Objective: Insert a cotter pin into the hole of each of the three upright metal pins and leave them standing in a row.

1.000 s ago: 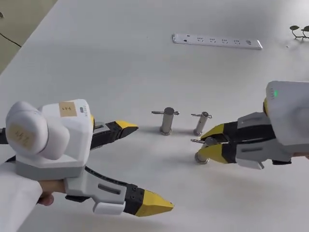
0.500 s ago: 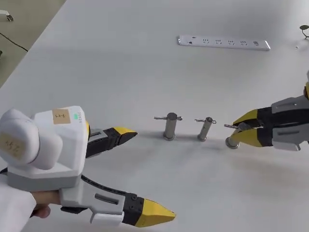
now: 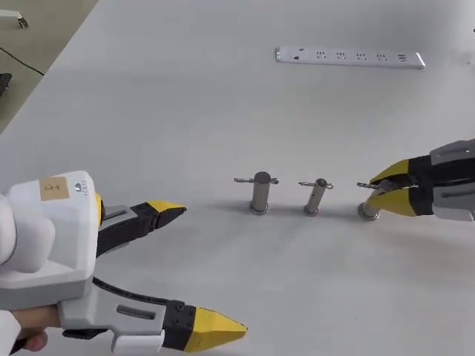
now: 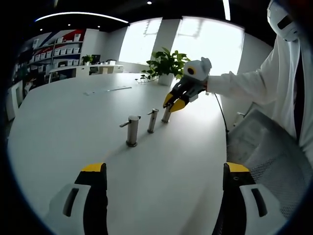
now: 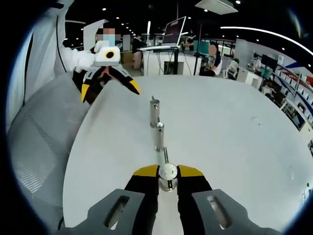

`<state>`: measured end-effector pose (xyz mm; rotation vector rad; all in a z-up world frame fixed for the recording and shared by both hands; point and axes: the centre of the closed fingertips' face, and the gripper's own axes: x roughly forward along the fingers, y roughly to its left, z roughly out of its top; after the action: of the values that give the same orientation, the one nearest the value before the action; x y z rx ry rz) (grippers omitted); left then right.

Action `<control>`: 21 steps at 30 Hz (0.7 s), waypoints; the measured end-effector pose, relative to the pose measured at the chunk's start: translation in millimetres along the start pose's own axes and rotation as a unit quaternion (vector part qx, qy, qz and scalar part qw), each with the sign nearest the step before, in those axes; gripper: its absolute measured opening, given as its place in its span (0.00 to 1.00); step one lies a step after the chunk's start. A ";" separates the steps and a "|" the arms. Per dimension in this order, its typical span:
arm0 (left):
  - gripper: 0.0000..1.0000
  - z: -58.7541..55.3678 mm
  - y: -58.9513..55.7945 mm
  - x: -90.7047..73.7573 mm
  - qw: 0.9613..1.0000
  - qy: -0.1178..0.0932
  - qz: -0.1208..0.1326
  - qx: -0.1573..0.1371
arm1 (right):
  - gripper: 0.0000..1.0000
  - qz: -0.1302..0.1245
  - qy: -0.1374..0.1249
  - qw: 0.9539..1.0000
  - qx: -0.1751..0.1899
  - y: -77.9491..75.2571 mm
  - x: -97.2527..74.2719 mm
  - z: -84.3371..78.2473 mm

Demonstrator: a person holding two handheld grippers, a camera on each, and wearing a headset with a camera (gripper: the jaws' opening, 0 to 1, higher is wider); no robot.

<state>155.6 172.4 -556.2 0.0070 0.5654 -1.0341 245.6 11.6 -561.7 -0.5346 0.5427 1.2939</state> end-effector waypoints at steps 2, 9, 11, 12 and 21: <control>0.99 1.4 0.6 0.0 1.000 -0.001 0.004 -0.001 | 0.08 0.005 0.001 1.000 0.000 0.8 1.2 -0.9; 0.98 5.2 -1.6 1.3 1.000 -0.003 0.005 0.000 | 0.08 0.010 -0.006 1.000 0.001 -1.0 2.5 0.5; 0.98 5.9 -2.9 1.5 1.000 -0.004 0.004 -0.002 | 0.08 0.013 -0.010 1.000 -0.003 -0.9 2.2 0.8; 0.98 6.0 -3.1 1.5 1.000 -0.005 0.003 -0.002 | 0.08 0.015 -0.013 1.000 0.000 -0.7 1.9 0.6; 0.99 6.0 -5.2 2.5 1.000 -0.004 0.006 -0.004 | 0.22 0.007 -0.036 0.999 0.008 -0.7 -0.8 5.9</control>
<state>154.9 166.1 -550.8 -0.0008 0.5605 -1.0190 246.6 14.6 -556.7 -0.4689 0.4971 1.3155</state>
